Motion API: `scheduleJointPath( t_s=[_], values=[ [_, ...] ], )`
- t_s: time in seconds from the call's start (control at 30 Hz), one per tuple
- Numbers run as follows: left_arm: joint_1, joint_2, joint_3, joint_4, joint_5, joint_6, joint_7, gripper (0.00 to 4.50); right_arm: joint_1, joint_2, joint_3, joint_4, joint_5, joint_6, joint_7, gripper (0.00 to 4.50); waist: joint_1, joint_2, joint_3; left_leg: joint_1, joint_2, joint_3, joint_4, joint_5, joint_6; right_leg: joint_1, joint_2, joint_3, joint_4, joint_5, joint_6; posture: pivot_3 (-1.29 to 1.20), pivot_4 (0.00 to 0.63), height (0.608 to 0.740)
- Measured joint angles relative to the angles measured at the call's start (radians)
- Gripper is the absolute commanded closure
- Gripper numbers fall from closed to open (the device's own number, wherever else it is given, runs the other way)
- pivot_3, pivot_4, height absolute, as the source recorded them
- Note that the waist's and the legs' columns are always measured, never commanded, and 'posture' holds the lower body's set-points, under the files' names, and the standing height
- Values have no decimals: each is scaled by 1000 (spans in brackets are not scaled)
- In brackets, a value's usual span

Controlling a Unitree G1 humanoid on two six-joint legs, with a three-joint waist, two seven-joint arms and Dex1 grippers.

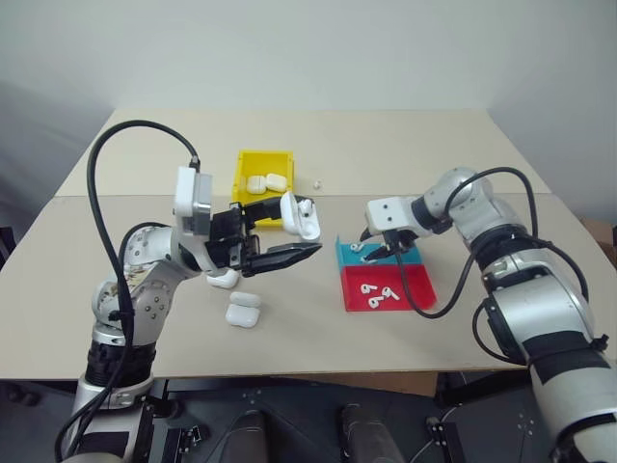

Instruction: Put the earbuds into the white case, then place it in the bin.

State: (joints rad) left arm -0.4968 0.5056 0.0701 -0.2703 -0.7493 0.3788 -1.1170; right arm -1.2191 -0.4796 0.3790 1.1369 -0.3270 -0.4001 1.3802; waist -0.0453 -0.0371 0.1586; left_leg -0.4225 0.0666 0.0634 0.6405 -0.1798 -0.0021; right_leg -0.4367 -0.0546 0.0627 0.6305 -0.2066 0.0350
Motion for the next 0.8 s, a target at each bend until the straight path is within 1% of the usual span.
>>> scheduleJointPath(
  t_s=[0.3, 0.8],
  values=[
    [36, 5, 3, -42, 0, 0, 35, 1655, -52, 31, 28, 88, -51, 20, 7, 2154, 0, 0, 0, 0, 0, 0, 0, 0, 0, 0, 0, 0, 0, 0, 0, 0, 150, 740],
    [43, 18, 14, -60, 0, 0, 48, 1655, -57, 59, 44, 116, -89, 28, -38, 2154, 0, 0, 0, 0, 0, 0, 0, 0, 0, 0, 0, 0, 0, 0, 0, 0, 150, 740]
  ],
)
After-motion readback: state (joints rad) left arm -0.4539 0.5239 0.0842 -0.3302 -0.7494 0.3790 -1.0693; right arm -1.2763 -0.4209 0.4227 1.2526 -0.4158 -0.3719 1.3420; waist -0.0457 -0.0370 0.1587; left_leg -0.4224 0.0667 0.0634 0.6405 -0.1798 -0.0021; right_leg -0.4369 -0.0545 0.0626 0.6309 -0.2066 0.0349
